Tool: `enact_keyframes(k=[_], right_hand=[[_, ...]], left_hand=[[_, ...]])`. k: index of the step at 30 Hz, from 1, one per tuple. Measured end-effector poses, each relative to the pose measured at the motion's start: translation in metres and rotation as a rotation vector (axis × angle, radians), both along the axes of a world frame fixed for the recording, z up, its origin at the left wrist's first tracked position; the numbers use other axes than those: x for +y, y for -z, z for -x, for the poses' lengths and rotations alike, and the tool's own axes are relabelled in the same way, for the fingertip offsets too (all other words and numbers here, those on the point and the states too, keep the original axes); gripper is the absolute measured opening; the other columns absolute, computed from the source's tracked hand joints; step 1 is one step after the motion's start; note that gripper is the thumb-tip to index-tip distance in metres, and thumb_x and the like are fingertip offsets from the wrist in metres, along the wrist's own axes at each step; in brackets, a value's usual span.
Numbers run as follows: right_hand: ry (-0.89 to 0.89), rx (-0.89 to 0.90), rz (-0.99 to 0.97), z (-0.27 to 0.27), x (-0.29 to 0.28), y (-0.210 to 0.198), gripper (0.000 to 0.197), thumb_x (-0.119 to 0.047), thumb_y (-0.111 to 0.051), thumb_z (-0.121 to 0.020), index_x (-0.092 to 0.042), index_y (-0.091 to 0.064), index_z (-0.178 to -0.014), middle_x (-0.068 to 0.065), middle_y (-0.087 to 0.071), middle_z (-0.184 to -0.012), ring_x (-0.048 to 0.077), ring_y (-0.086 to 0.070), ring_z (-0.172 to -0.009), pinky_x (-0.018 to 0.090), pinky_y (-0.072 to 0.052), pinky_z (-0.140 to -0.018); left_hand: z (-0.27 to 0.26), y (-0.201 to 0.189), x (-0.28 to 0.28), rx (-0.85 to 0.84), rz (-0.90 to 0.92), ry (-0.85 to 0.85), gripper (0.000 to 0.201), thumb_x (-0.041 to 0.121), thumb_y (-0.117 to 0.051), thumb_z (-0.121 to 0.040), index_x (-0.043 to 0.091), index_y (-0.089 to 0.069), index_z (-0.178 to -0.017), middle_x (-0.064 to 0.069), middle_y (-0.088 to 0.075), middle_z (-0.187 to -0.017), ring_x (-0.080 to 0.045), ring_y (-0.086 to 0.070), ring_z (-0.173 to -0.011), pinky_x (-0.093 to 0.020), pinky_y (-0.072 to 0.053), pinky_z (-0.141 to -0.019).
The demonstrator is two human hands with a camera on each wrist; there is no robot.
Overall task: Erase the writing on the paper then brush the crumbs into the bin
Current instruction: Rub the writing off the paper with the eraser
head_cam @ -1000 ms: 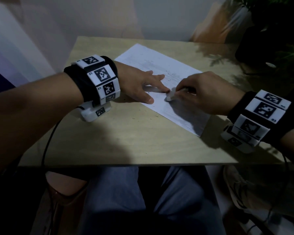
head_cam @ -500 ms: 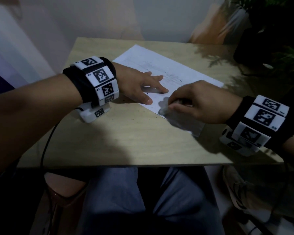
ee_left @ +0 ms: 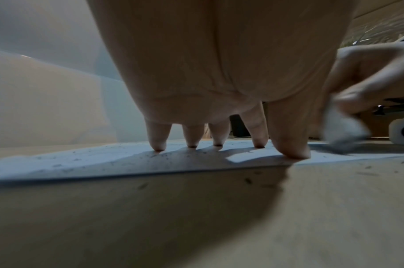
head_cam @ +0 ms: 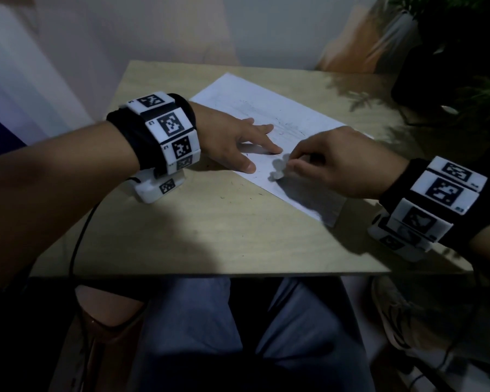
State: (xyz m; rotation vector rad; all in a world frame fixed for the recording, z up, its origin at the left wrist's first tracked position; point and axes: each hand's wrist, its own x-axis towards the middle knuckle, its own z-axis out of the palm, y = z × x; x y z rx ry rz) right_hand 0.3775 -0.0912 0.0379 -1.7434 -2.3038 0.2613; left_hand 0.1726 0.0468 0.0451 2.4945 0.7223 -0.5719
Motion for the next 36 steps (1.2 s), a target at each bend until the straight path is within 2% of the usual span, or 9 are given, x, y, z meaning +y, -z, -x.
enact_keyframes(k=[5, 7, 11, 17, 21, 26, 28, 32, 36], right_hand=[[-0.148, 0.004, 0.003, 0.006, -0.007, 0.002, 0.051, -0.06, -0.036, -0.088, -0.026, -0.073, -0.095, -0.008, -0.071, -0.087, 0.016, -0.062, -0.076, 0.038, -0.05, -0.072], [-0.119, 0.067, 0.061, 0.005, -0.006, 0.001, 0.054, -0.063, -0.037, -0.087, -0.026, -0.075, -0.097, -0.007, -0.073, -0.087, 0.014, -0.064, -0.077, 0.038, -0.051, -0.073], [0.004, -0.057, -0.069, 0.001, 0.0, 0.001, 0.061, -0.064, -0.027, -0.082, -0.027, -0.074, -0.094, -0.007, -0.072, -0.084, 0.017, -0.06, -0.074, 0.035, -0.046, -0.067], [-0.104, 0.071, 0.1, 0.001, -0.008, 0.0, 0.052, -0.064, -0.04, -0.084, -0.028, -0.074, -0.097, -0.008, -0.072, -0.089, 0.013, -0.064, -0.08, 0.038, -0.051, -0.075], [0.009, -0.024, -0.052, -0.006, -0.002, 0.0, 0.057, -0.062, -0.031, -0.081, -0.025, -0.072, -0.091, -0.006, -0.071, -0.086, 0.02, -0.063, -0.079, 0.04, -0.05, -0.073], [-0.133, 0.033, 0.027, 0.003, -0.01, -0.002, 0.054, -0.065, -0.039, -0.085, -0.024, -0.073, -0.097, -0.009, -0.071, -0.092, 0.014, -0.062, -0.082, 0.034, -0.049, -0.075], [-0.09, 0.082, 0.065, 0.001, -0.008, -0.004, 0.058, -0.07, -0.039, -0.081, -0.026, -0.074, -0.097, -0.009, -0.072, -0.091, 0.012, -0.063, -0.081, 0.034, -0.05, -0.076], [0.006, -0.064, -0.063, -0.003, -0.003, 0.0, 0.055, -0.064, -0.033, -0.082, -0.025, -0.07, -0.091, -0.006, -0.07, -0.085, 0.021, -0.062, -0.079, 0.04, -0.051, -0.071], [-0.136, -0.015, 0.008, 0.002, -0.011, -0.001, 0.057, -0.066, -0.037, -0.084, -0.024, -0.073, -0.1, -0.007, -0.072, -0.096, 0.017, -0.064, -0.085, 0.037, -0.051, -0.076]], left_hand=[[0.0, -0.001, -0.001, 0.009, 0.006, -0.006, 0.064, 0.042, -0.061, -0.1, 0.058, -0.027, -0.152, 0.024, 0.006, -0.168, -0.003, 0.011, -0.154, -0.038, 0.0, -0.127], [-0.001, -0.001, -0.001, 0.012, 0.005, -0.006, 0.064, 0.042, -0.061, -0.1, 0.059, -0.027, -0.152, 0.024, 0.006, -0.168, -0.003, 0.011, -0.154, -0.039, 0.0, -0.127], [0.0, -0.001, -0.002, 0.004, -0.002, -0.008, 0.064, 0.041, -0.06, -0.101, 0.059, -0.027, -0.152, 0.025, 0.006, -0.167, -0.002, 0.011, -0.154, -0.039, -0.002, -0.127], [0.0, -0.003, -0.002, 0.008, 0.001, -0.007, 0.063, 0.042, -0.06, -0.1, 0.059, -0.028, -0.151, 0.026, 0.006, -0.167, -0.002, 0.01, -0.154, -0.04, 0.0, -0.127], [0.0, -0.003, -0.002, 0.008, 0.001, -0.002, 0.064, 0.041, -0.06, -0.101, 0.057, -0.027, -0.153, 0.024, 0.006, -0.168, -0.004, 0.01, -0.154, -0.038, -0.002, -0.127], [-0.001, -0.002, -0.002, 0.015, -0.001, -0.002, 0.064, 0.042, -0.06, -0.1, 0.059, -0.027, -0.152, 0.024, 0.007, -0.168, -0.003, 0.01, -0.154, -0.04, 0.0, -0.127], [-0.001, -0.002, -0.001, 0.013, -0.003, 0.003, 0.064, 0.042, -0.06, -0.1, 0.059, -0.026, -0.152, 0.024, 0.007, -0.167, -0.004, 0.01, -0.154, -0.04, 0.0, -0.127], [0.0, 0.0, 0.002, 0.014, 0.002, 0.011, 0.064, 0.044, -0.06, -0.1, 0.06, -0.026, -0.152, 0.026, 0.007, -0.167, -0.003, 0.011, -0.154, -0.039, -0.001, -0.127], [0.0, 0.0, 0.002, 0.008, 0.003, 0.008, 0.064, 0.043, -0.061, -0.099, 0.061, -0.028, -0.151, 0.026, 0.006, -0.167, -0.001, 0.011, -0.153, -0.04, 0.0, -0.127]])
